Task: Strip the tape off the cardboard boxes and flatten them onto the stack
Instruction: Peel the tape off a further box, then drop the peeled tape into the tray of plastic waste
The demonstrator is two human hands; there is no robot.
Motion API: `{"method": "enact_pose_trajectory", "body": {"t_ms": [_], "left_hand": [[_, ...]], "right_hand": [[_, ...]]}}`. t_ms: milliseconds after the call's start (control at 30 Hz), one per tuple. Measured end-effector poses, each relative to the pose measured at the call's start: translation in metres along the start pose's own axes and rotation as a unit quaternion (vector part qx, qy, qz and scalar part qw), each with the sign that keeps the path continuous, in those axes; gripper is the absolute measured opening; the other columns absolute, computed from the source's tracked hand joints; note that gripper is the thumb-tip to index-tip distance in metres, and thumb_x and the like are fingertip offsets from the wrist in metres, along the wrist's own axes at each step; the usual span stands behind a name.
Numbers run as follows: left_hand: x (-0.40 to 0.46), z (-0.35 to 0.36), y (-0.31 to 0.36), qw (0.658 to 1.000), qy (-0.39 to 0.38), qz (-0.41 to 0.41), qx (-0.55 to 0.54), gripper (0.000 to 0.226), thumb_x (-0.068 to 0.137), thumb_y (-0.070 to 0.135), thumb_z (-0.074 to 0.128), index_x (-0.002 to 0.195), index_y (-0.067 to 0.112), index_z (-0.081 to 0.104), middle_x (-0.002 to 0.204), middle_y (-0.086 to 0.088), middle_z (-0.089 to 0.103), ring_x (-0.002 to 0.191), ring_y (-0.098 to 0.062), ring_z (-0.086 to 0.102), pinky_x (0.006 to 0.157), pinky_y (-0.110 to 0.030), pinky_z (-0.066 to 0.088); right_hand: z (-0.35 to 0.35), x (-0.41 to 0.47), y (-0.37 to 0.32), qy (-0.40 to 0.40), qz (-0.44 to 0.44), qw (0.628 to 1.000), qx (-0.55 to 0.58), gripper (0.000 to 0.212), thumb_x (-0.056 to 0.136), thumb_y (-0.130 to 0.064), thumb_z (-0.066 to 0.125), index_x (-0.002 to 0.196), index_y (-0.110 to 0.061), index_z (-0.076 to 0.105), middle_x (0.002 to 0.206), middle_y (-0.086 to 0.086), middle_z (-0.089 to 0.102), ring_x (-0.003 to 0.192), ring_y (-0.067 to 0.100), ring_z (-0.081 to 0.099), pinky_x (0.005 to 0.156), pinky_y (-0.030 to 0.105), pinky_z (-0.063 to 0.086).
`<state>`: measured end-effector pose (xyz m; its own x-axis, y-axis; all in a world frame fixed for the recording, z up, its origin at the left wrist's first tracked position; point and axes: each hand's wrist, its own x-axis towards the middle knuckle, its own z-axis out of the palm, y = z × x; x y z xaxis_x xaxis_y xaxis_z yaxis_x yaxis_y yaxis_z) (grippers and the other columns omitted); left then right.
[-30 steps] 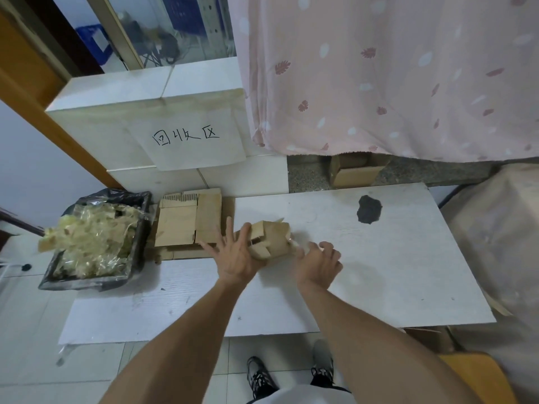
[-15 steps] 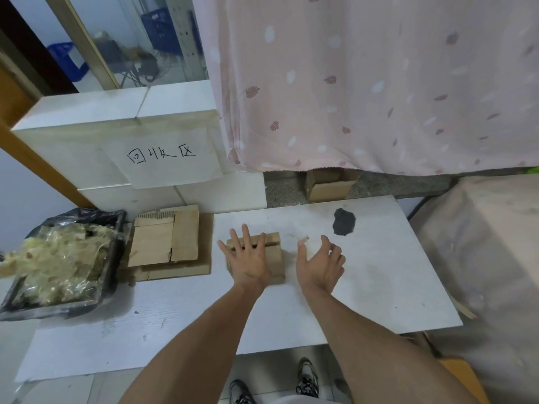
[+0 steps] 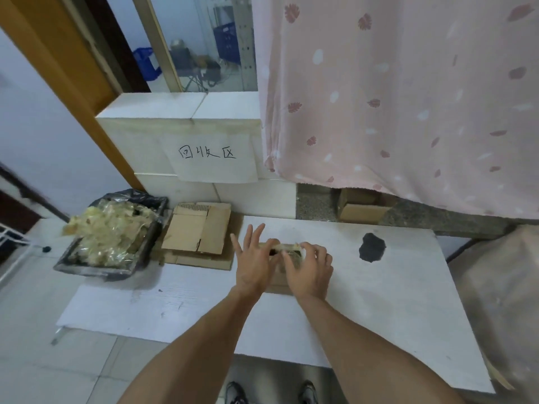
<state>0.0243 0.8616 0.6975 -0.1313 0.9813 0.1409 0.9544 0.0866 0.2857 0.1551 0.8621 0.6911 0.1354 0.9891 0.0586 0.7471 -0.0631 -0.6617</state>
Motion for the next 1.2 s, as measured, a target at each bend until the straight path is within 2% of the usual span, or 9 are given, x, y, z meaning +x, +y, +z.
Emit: {"method": "enact_pose_trajectory", "body": {"t_ms": [67,200,300,400,600,833,967,1067,1200], "left_hand": [[-0.004,-0.010,-0.010,0.999,0.031,-0.029,-0.007,0.017,0.090,0.038,0.067,0.101,0.026,0.071,0.152,-0.009,0.041,0.148,-0.033,0.024,0.117,-0.067,0.002],[-0.017,-0.032,-0.038,0.992,0.028,-0.127,0.004,0.018,0.099,0.036,0.054,0.107,0.030,0.068,0.156,-0.006,0.035,0.149,-0.027,0.018,0.118,-0.062,-0.005],[-0.024,-0.043,-0.063,0.984,0.044,-0.172,-0.006,0.018,0.100,0.036,0.051,0.105,0.032,0.068,0.156,-0.004,0.034,0.149,-0.026,0.016,0.118,-0.059,-0.005],[-0.029,-0.051,-0.088,0.983,0.066,-0.169,-0.027,0.015,0.097,0.033,0.055,0.103,0.031,0.069,0.153,-0.005,0.038,0.147,-0.026,0.022,0.118,-0.057,-0.005],[-0.039,-0.058,-0.151,0.980,0.092,-0.163,-0.068,0.018,0.096,0.028,0.059,0.110,0.022,0.069,0.147,-0.007,0.043,0.141,-0.027,0.033,0.120,-0.055,0.006],[-0.049,-0.081,-0.267,0.987,0.071,-0.120,-0.076,0.029,0.093,0.039,0.063,0.113,0.020,0.071,0.140,-0.007,0.051,0.134,-0.027,0.042,0.114,-0.052,0.023],[-0.059,-0.098,-0.317,0.984,0.066,-0.146,-0.072,0.037,0.093,0.046,0.061,0.120,0.022,0.068,0.138,-0.005,0.052,0.134,-0.022,0.041,0.115,-0.046,0.022],[-0.063,-0.110,-0.348,0.979,0.090,-0.165,-0.080,0.034,0.094,0.046,0.060,0.115,0.021,0.070,0.134,-0.004,0.055,0.130,-0.022,0.044,0.114,-0.048,0.025],[-0.066,-0.119,-0.383,0.971,0.117,-0.192,-0.075,0.033,0.093,0.045,0.061,0.115,0.021,0.071,0.129,-0.002,0.058,0.126,-0.021,0.046,0.114,-0.041,0.024]], "right_hand": [[0.007,0.000,-0.009,-0.015,-0.029,0.999,0.008,0.047,0.085,-0.059,0.063,0.114,-0.022,0.066,0.120,0.000,0.053,0.111,0.023,0.047,0.091,0.036,0.040],[0.025,-0.007,-0.035,-0.074,-0.076,0.994,0.039,0.039,0.085,-0.062,0.059,0.105,-0.029,0.066,0.112,-0.009,0.051,0.107,0.016,0.045,0.088,0.028,0.035],[0.037,-0.015,-0.053,-0.112,-0.105,0.988,0.030,0.031,0.088,-0.059,0.058,0.109,-0.037,0.064,0.109,-0.014,0.050,0.105,0.014,0.043,0.085,0.026,0.032],[0.049,-0.022,-0.069,-0.127,-0.129,0.983,-0.016,0.028,0.090,-0.049,0.059,0.116,-0.041,0.061,0.111,-0.013,0.050,0.107,0.015,0.043,0.089,0.029,0.035],[0.090,-0.041,-0.116,-0.086,-0.153,0.983,-0.048,0.014,0.093,-0.027,0.061,0.102,-0.022,0.071,0.108,-0.002,0.058,0.105,0.024,0.047,0.088,0.031,0.035],[0.153,-0.065,-0.196,-0.061,-0.115,0.988,-0.084,0.021,0.093,-0.029,0.062,0.108,-0.018,0.072,0.115,0.002,0.058,0.110,0.026,0.045,0.093,0.035,0.038],[0.185,-0.084,-0.243,-0.059,-0.124,0.986,-0.089,0.021,0.093,-0.031,0.061,0.105,-0.017,0.073,0.114,0.002,0.057,0.110,0.024,0.044,0.095,0.033,0.036],[0.206,-0.095,-0.272,-0.062,-0.135,0.985,-0.091,0.020,0.092,-0.032,0.063,0.104,-0.019,0.073,0.113,0.001,0.055,0.108,0.022,0.043,0.094,0.032,0.037],[0.230,-0.100,-0.301,-0.094,-0.158,0.979,-0.085,0.020,0.090,-0.035,0.067,0.104,-0.023,0.074,0.110,0.000,0.052,0.105,0.022,0.044,0.093,0.032,0.039]]}}
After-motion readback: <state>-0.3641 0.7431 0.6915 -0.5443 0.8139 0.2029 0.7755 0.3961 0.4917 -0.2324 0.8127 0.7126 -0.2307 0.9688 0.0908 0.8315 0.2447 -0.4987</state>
